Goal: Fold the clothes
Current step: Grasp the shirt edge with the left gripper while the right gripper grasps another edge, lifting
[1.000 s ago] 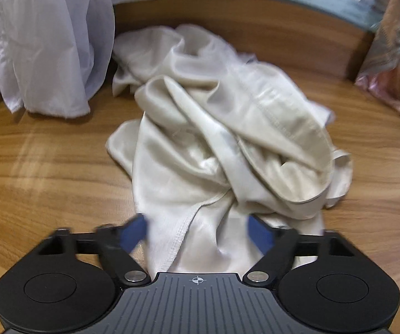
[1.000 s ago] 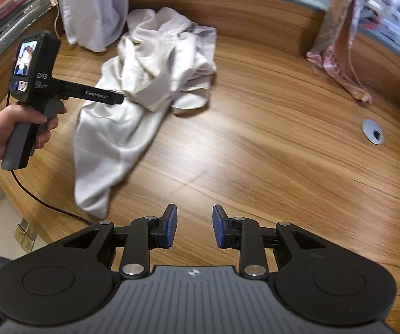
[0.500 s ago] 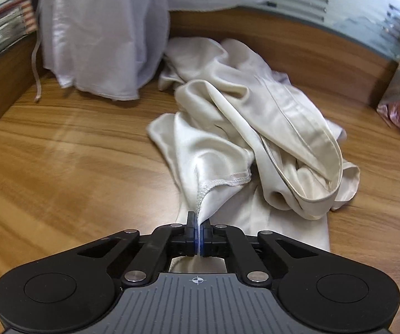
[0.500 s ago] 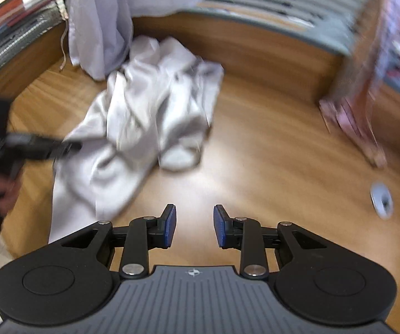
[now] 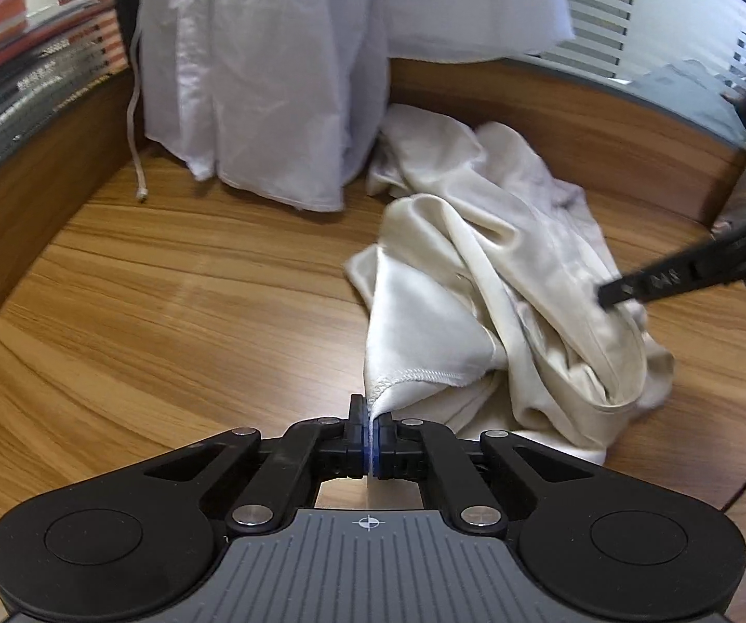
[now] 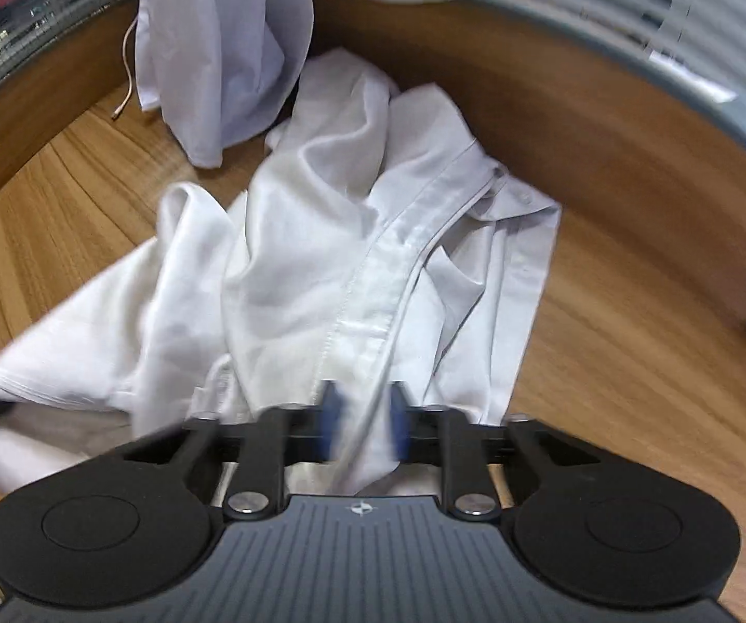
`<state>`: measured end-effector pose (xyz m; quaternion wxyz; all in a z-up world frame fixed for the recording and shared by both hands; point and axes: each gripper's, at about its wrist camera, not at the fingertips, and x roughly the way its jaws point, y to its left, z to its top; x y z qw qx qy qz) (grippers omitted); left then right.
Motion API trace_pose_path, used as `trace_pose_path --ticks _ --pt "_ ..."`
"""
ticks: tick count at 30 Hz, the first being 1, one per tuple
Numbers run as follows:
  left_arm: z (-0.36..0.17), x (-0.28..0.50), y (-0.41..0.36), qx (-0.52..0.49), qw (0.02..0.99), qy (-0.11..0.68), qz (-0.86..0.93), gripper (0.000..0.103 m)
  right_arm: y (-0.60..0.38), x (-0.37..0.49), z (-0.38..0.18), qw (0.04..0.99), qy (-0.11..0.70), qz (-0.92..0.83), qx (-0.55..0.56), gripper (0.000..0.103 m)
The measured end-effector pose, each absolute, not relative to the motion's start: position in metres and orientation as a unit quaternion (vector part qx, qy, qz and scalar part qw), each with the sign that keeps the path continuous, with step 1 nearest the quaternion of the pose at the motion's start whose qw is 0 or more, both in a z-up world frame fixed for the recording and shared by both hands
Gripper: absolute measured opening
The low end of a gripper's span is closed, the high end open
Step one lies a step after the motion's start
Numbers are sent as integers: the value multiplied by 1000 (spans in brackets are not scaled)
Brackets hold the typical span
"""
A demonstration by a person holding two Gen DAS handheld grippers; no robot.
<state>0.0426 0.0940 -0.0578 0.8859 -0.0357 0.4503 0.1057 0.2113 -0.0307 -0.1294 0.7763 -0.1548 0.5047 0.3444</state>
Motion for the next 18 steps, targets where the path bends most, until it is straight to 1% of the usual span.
trace_pose_path --ticks 5,11,16,18 --pt "-42 49 128 -22 887 444 120 3 -49 205 -113 801 485 327 -126 3" --pt "-12 79 159 15 897 427 116 3 -111 191 -83 853 450 255 -63 2" --pt "14 117 148 52 912 400 75 3 -177 154 -66 884 427 189 4 2" --pt "22 130 135 70 918 387 51 3 -196 130 -70 889 426 167 27 2"
